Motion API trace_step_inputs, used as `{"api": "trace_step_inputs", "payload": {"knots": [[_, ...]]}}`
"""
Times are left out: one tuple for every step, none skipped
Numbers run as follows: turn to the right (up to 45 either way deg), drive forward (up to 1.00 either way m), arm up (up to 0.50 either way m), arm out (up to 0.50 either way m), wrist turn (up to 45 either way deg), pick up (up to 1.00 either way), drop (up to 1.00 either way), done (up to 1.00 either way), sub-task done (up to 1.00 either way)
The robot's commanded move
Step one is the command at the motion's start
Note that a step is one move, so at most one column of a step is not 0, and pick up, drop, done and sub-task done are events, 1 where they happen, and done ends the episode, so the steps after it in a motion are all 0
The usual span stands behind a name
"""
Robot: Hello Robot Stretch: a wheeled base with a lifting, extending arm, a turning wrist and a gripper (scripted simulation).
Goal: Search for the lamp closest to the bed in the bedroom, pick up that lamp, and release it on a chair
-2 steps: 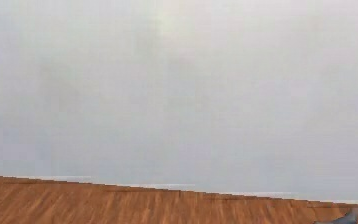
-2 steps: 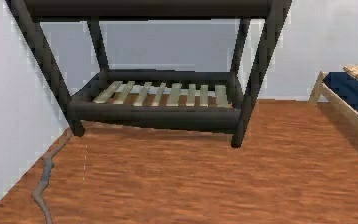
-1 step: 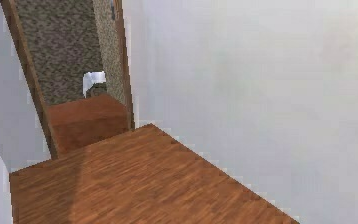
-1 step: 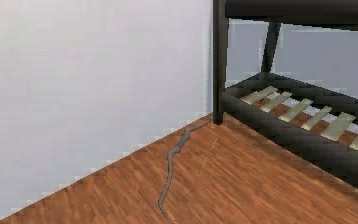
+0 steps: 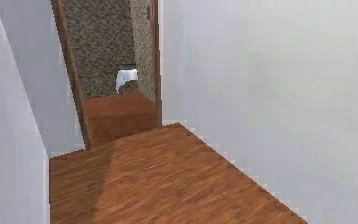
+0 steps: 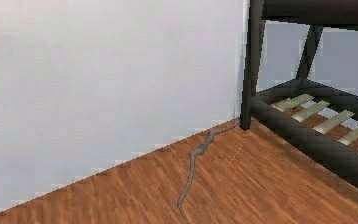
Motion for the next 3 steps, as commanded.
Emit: {"api": "trace_step_inputs", "payload": {"knots": [[-3.0, 0.00, 0.00, 0.00, 0.0, 0.00, 0.00, 0.00, 0.00], [0.0, 0.55, 0.00, 0.00, 0.0, 0.00, 0.00, 0.00, 0.00], [-12.0, 0.00, 0.00, 0.00, 0.0, 0.00, 0.00, 0.00, 0.00]]}}
